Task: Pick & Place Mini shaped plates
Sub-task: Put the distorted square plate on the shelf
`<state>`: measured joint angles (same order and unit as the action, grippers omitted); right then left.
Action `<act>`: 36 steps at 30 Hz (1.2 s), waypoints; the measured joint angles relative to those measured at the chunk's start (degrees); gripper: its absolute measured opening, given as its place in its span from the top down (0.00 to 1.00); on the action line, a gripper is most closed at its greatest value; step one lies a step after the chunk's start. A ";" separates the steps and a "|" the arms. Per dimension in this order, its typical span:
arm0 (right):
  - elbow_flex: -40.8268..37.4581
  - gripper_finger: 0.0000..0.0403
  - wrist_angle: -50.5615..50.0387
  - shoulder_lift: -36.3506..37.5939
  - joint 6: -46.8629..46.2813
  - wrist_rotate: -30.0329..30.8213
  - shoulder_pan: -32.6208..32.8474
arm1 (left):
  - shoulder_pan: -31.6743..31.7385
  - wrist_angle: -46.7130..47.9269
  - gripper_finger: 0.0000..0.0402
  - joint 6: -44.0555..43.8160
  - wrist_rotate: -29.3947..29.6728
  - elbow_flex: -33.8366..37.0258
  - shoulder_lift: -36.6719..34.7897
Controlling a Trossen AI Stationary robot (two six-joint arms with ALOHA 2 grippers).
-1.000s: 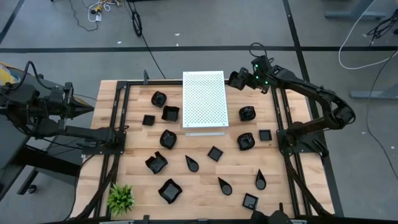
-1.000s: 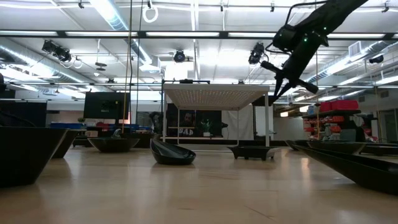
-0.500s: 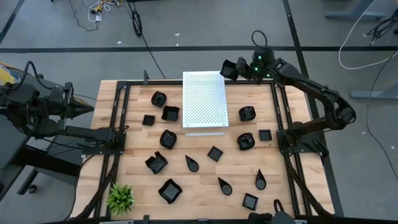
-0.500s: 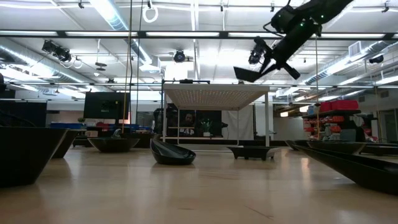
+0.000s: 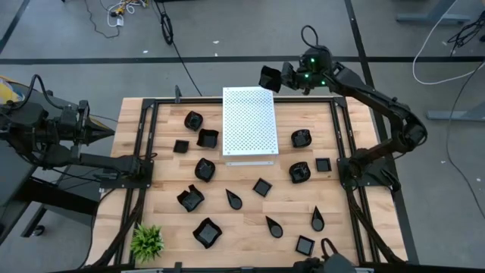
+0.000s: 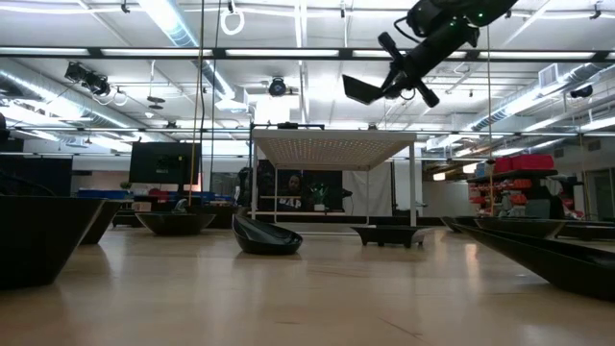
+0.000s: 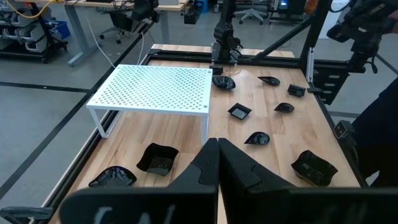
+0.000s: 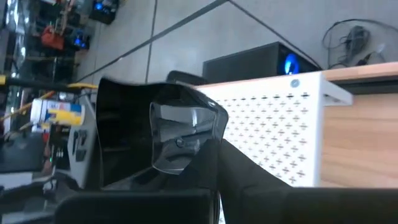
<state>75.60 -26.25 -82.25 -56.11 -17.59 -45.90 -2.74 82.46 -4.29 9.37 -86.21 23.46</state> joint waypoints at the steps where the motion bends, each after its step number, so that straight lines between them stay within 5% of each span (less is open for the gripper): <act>1: 0.59 0.99 -0.15 -0.69 0.26 -0.25 0.24 | 0.00 0.00 0.99 0.00 -0.01 -0.01 0.00; 20: 3.18 0.99 -5.14 -11.90 4.96 -2.94 2.29 | 0.00 0.00 0.99 0.00 0.00 -0.02 0.00; 36: 3.18 0.99 -8.82 -14.02 8.67 1.14 2.22 | 0.00 0.00 0.99 0.00 0.00 -0.01 0.00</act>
<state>78.78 -35.07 -96.27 -47.44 -16.45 -43.68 -2.74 82.46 -4.29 9.37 -86.22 23.46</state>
